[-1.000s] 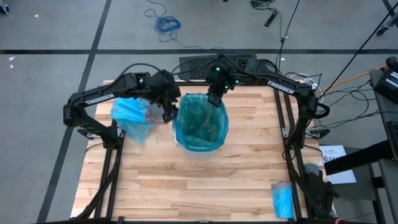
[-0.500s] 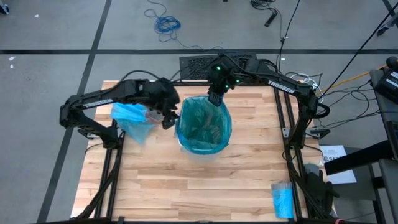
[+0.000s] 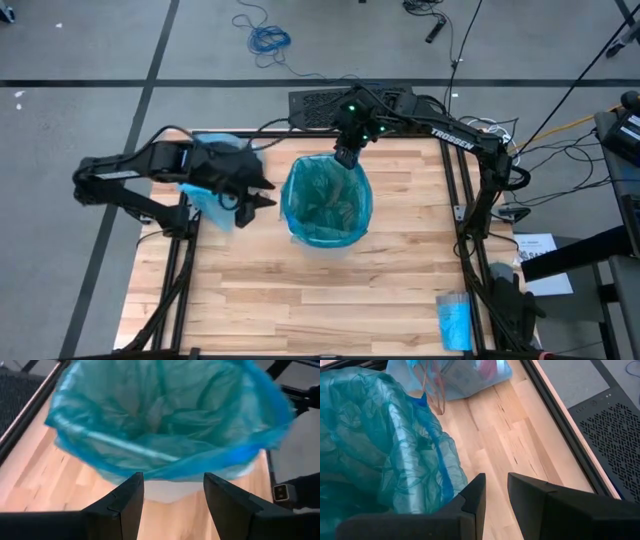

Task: Place trash/remove bag and relplace
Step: Insert the new blue trash bag into the white trash bin

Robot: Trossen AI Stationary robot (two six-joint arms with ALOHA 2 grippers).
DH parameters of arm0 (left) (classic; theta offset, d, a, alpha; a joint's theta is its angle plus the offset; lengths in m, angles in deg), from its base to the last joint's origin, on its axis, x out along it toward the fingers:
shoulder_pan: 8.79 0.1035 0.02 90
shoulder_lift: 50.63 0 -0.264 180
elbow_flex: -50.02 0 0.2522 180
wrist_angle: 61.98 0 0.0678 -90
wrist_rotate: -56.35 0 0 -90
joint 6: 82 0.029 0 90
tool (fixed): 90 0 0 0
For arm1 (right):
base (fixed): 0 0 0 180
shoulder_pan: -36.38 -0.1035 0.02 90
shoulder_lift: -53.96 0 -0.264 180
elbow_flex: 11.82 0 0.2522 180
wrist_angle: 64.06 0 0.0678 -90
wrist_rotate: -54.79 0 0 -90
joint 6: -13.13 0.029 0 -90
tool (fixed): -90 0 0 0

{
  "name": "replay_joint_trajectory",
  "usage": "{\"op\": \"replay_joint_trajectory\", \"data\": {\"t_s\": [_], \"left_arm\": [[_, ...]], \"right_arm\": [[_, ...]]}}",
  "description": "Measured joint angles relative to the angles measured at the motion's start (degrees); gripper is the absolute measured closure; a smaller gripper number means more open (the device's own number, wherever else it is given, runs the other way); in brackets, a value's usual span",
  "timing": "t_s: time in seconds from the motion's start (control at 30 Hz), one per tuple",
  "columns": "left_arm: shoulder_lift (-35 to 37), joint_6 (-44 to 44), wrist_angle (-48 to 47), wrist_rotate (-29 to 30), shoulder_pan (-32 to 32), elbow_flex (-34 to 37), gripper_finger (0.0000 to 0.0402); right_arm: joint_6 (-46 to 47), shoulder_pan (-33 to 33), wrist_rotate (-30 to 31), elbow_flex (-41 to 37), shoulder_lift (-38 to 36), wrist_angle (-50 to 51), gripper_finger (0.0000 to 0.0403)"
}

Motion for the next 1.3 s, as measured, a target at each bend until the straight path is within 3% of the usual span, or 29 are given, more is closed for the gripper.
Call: {"op": "replay_joint_trajectory", "data": {"t_s": [0.2, 0.37, 0.5, 0.63, 0.8, 0.87, 1.1, 1.3], "left_arm": [[-1.61, -12.09, 4.97, 2.5, -2.56, 0.0, 0.0201], [-2.03, -29.67, 11.16, 10.26, -4.16, 0.0, 0.0211], [-2.03, -38.19, 15.9, 11.29, -6.2, 0.0, 0.022], [-2.03, -48.76, 14.75, 13.72, -8.63, 0.0, 0.0222], [-2.03, -59.19, 11.37, 18.95, -13.24, 0.0, 0.0222], [-2.03, -62.95, 8.56, 21.72, -15.14, 0.0, 0.0222], [-6.95, -73.56, 10.74, 25.81, -23.91, 0.0, 0.0222], [-14.14, -78.32, 15.02, 29.24, -29.83, 0.0, 0.0222]], "right_arm": [[1.22, 0.32, 0.84, 0.02, 0.0, 0.03, 0.033], [-2.25, 0.42, 11.74, 0.01, -1.32, 0.12, 0.033], [-7.34, 0.42, 17.5, 0.01, -4.22, -1.15, 0.033], [-11.87, 0.56, 23.12, 0.01, -8.7, -2.06, 0.033], [-14.14, 2.99, 23.4, 0.08, -14.54, 1.67, 0.033], [-14.82, 4.74, 20.0, 0.08, -16.2, 5.2, 0.033], [-15.1, 9.92, -7.73, -4.69, -19.48, 7.67, 0.033], [-17.43, 9.96, -9.92, -13.01, -20.3, 1.92, 0.033]]}}
